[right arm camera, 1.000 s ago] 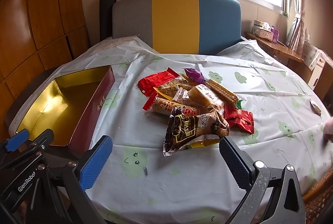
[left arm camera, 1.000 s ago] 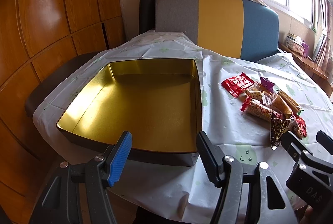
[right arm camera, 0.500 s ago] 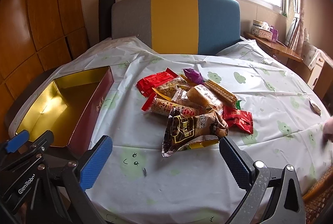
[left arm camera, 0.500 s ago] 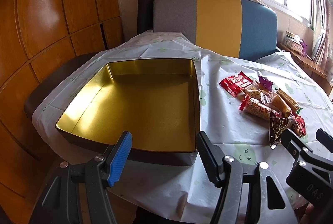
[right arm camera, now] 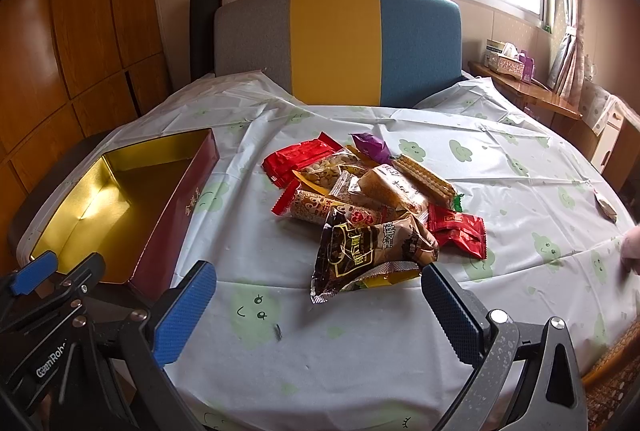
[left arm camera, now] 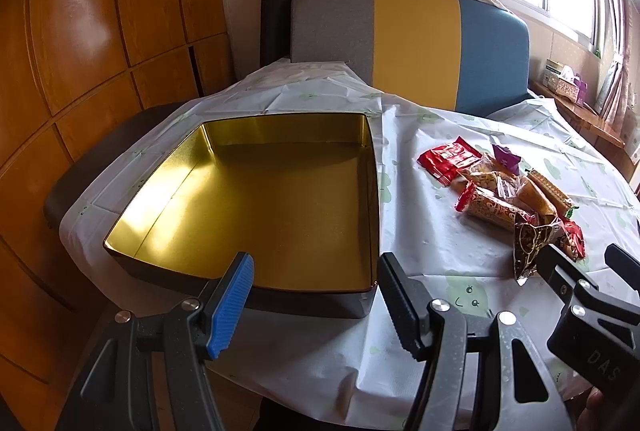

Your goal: Organize snacks

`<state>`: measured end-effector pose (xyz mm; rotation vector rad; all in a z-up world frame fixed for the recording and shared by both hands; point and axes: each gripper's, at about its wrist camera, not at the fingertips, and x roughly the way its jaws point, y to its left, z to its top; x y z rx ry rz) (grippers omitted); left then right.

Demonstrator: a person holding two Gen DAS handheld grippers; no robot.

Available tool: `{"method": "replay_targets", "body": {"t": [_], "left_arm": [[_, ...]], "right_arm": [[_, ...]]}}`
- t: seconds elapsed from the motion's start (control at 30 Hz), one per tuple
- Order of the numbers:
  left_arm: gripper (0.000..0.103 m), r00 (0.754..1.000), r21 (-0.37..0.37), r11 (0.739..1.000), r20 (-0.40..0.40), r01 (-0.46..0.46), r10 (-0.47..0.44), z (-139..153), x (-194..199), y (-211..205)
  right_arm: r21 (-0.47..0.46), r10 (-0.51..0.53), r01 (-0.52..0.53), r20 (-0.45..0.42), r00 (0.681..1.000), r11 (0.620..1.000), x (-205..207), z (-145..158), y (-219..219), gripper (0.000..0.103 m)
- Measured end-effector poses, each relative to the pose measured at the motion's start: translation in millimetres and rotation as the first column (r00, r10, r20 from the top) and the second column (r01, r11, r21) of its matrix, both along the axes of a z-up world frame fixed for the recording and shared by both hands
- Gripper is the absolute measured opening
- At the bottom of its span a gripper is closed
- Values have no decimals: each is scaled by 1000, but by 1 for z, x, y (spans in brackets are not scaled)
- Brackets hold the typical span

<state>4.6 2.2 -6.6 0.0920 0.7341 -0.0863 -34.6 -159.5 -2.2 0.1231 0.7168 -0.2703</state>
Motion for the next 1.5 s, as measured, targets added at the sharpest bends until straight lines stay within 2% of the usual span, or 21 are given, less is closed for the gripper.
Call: {"method": "replay_targets", "body": {"t": [0.87,0.97,1.0,1.03,1.07,1.13,1.23,1.33,1.4,1.43,1.47,1.5], "left_arm": [[65,999,1,999,-11,33,-33,-2,-2,-4],[65,996,-43,995,-24,87,-88,-2,-1,-6],[65,992,-81,990,-40,117,-120,-2,0,-5],[70,987,-122,982,-61,143,-151,-2,3,-5],[82,982,-146,976,-80,159,-172,-2,5,-7],[88,975,-157,971,-100,180,-197,0,11,-14],[88,955,-178,955,-138,236,-262,2,20,-31],[88,909,-166,924,-185,345,-373,-2,27,-60],[74,889,-134,906,-184,401,-420,-4,28,-78],[56,866,-138,888,-196,440,-460,-6,30,-88],[46,840,-143,868,-221,475,-496,-8,32,-98],[45,814,-138,849,-244,509,-527,-11,35,-109]], "right_arm": [[14,-16,16,0,1000,1000,3,-1,-16,103],[27,-5,4,8,1000,1000,7,4,-32,103],[45,12,-13,11,1000,999,10,7,-41,103],[70,36,-37,12,999,997,14,11,-51,103],[99,63,-63,10,998,993,19,16,-64,103],[150,91,-89,-6,996,985,30,24,-92,103],[179,87,-79,-38,995,981,45,36,-139,103],[162,75,-59,-95,993,985,59,39,-184,103],[173,75,-53,-124,989,984,65,33,-207,103],[181,71,-46,-137,988,982,67,28,-217,103],[195,59,-29,-145,988,980,68,22,-228,103],[222,40,-7,-142,989,975,67,15,-239,103]]}}
